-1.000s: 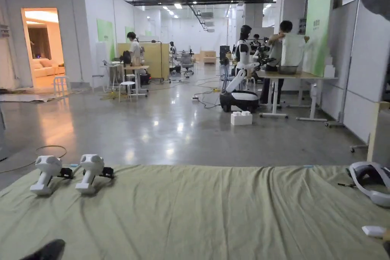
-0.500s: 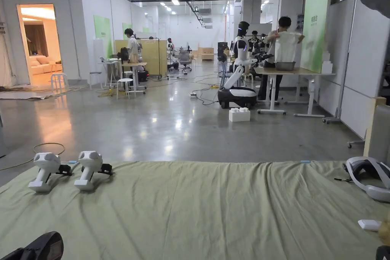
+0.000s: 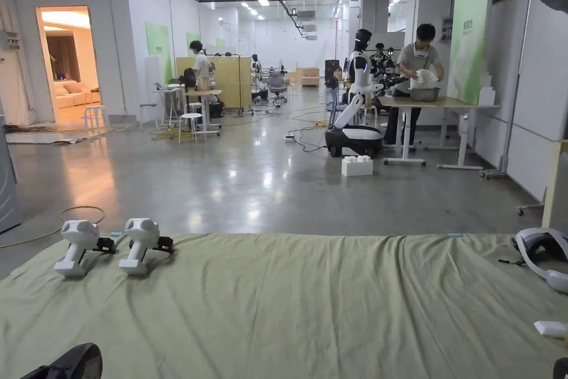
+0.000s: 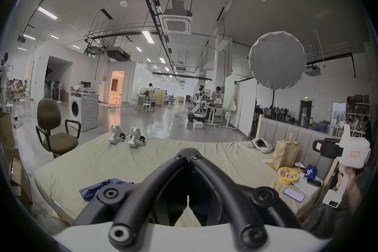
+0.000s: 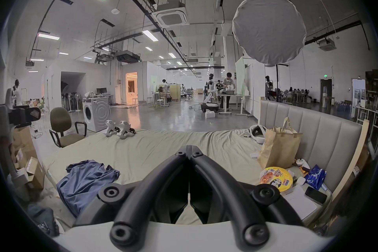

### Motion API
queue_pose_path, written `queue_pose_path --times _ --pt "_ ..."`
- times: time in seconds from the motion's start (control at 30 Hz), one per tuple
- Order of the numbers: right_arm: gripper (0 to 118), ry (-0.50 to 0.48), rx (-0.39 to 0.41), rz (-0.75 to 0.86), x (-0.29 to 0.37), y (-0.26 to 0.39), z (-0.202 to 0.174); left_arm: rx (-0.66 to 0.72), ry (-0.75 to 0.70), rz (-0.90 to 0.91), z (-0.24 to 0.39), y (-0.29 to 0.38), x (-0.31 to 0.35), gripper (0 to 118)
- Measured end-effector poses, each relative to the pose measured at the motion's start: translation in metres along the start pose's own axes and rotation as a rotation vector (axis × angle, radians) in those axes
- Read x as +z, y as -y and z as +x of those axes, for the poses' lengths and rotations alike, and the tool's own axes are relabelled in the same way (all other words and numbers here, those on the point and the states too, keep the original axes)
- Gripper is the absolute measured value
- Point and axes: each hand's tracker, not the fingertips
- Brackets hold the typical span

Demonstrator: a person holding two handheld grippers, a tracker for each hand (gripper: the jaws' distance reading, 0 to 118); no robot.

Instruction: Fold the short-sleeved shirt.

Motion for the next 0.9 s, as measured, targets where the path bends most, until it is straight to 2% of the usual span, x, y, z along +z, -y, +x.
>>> queue_pose_path --times 0.2,0.33,0.37,0.4,0.43,0.47,0.53,0.57,0.63,0.73,0.9 --pt "2 -0.004 0.004 -0.015 0.0 0.0 -0.004 -0.008 0.01 0.001 -0.004 0.001 0.001 1" --pt "2 -0.053 -0.002 -0.024 0.001 0.003 -0.004 0.006 0.02 -0.018 -0.016 0.005 0.001 2" --pt "2 -0.055 0.005 -0.025 0.001 0.004 -0.006 0.008 0.022 -0.022 -0.019 0.007 0.001 6" --pt "2 -0.053 0.021 -0.031 0.001 0.006 -0.008 0.006 0.012 -0.034 -0.022 0.009 0.0 26" --pt "2 -0.05 0.035 -0.038 0.0 0.008 -0.01 0.001 0.0 -0.051 -0.025 0.011 -0.001 79" --pt "2 -0.047 0.044 -0.045 -0.001 0.013 -0.004 -0.008 -0.009 -0.084 -0.029 0.013 -0.005 102" --pt "2 -0.059 0.048 -0.064 -0.004 0.02 -0.004 -0.024 -0.005 -0.165 -0.039 0.023 -0.017 103" --pt "2 -0.065 0.044 -0.075 -0.006 0.023 -0.004 -0.018 -0.007 -0.136 -0.044 0.028 -0.018 102" --pt "2 -0.076 0.034 -0.105 -0.01 0.031 -0.006 0.0 -0.039 -0.19 -0.058 0.042 -0.034 103" --pt "2 -0.088 0.015 -0.146 -0.017 0.042 -0.009 0.034 -0.062 -0.338 -0.086 0.072 -0.072 118" --pt "2 -0.099 0.015 -0.234 -0.029 0.06 -0.012 0.122 -0.091 -0.563 -0.135 0.141 -0.152 118"
